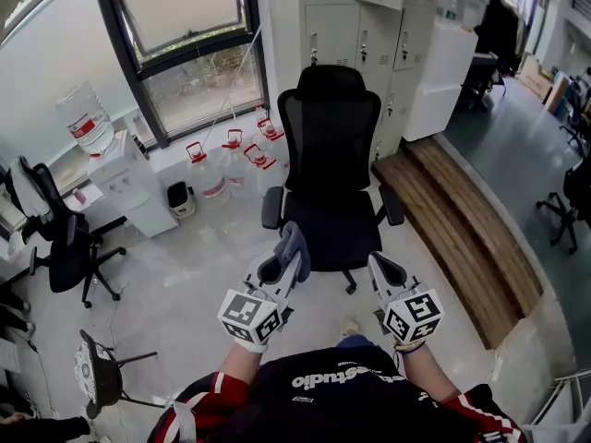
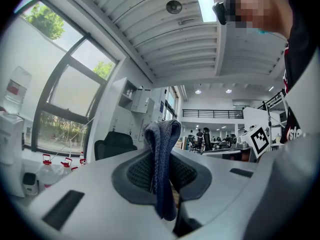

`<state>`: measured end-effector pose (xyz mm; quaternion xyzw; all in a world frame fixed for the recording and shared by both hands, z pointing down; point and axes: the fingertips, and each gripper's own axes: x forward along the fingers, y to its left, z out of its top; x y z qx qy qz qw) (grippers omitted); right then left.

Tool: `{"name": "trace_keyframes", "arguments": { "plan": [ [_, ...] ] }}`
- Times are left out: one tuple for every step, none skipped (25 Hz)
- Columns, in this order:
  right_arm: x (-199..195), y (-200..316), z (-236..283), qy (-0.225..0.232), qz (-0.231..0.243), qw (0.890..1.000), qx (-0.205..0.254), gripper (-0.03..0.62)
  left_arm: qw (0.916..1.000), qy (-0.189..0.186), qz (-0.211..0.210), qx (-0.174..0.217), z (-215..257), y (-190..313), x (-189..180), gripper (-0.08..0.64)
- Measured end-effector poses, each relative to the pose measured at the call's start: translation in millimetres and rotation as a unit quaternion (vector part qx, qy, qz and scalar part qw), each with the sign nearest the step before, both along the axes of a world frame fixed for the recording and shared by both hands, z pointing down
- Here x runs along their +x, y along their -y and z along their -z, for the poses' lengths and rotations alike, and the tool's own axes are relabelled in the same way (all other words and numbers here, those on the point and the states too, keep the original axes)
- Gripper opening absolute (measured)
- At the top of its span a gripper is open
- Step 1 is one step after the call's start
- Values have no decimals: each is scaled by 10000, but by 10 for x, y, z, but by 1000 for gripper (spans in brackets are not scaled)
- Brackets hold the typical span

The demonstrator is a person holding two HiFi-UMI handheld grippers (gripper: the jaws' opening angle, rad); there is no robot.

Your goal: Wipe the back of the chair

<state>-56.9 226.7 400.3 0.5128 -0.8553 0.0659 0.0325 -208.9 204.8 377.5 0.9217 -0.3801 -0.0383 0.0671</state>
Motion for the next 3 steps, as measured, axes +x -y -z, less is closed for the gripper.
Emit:
{"name": "trace_keyframes", "arguments": {
  "plan": [
    [-24,-5,3,-2,11,10000,-1,14,10000,-13,8,-2,5,-2,-24,57],
    [-47,-8,6,-3,21,10000,-3,14,10000,-22,15,-3,10,-3,-48,57],
    [-71,-10,11,-4,30,10000,-4,14,10000,-30,20,-4,15,-4,-71,57]
  ]
}}
